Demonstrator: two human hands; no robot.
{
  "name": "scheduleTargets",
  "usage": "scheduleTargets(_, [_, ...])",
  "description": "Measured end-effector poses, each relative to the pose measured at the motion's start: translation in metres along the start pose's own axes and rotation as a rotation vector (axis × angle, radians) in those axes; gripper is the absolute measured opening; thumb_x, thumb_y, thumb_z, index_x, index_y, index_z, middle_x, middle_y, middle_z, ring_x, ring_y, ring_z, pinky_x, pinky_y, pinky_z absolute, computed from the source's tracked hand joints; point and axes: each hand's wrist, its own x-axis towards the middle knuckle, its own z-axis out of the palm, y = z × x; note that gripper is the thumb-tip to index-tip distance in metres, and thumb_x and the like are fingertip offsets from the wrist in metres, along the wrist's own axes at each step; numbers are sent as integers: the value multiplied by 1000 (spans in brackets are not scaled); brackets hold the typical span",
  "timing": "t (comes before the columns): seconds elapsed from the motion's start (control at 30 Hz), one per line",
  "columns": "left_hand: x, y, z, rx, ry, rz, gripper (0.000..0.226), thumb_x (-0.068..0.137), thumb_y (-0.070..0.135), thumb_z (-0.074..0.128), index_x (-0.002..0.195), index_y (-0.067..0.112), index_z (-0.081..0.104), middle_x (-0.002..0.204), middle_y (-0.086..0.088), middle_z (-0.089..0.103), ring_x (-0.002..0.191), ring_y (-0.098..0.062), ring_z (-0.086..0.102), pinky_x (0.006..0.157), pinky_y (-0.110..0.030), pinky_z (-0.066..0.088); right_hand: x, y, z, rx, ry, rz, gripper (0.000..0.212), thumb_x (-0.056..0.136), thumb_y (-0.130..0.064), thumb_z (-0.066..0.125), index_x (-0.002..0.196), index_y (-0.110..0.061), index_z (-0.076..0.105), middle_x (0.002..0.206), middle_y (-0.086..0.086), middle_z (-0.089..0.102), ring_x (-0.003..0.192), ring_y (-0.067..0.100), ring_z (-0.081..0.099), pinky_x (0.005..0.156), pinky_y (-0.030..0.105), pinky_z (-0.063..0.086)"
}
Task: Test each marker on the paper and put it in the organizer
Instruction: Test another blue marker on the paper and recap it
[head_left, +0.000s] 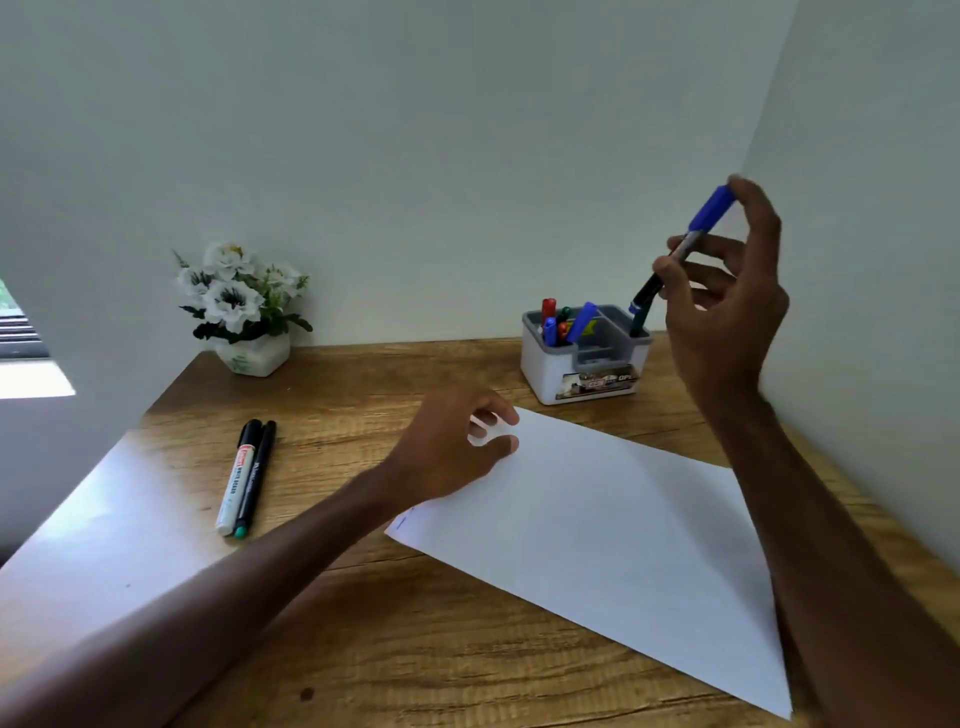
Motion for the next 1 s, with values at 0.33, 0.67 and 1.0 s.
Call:
scheduleTargets(0.33, [-4,-5,15,61,-42,1,14,91,29,76,105,27,78,121,15,71,93,6,60,75,-2,45,-3,39,-1,-70,82,63,60,96,-4,68,149,-15,43,106,8,74,96,8,74,82,22,62])
scheduleTargets(0.67, [-4,-8,16,50,-51,22,12,92,28,75,103,26,78,121,15,71,96,6,60,78,-1,45,-16,67,11,-199,-130,133,53,98,-7,67,146,-16,45,109,11,75,92,14,71,78,13,55])
scheduleTargets(1.0, [-4,-8,15,67,-68,20,13,93,29,74,105,27,77,123,15,69,94,9,56,75,1,42,-22,73,15,-332,-224,145,38,98,-18,68,133,-12,56,116,12,74,101,23,71,80,28,57])
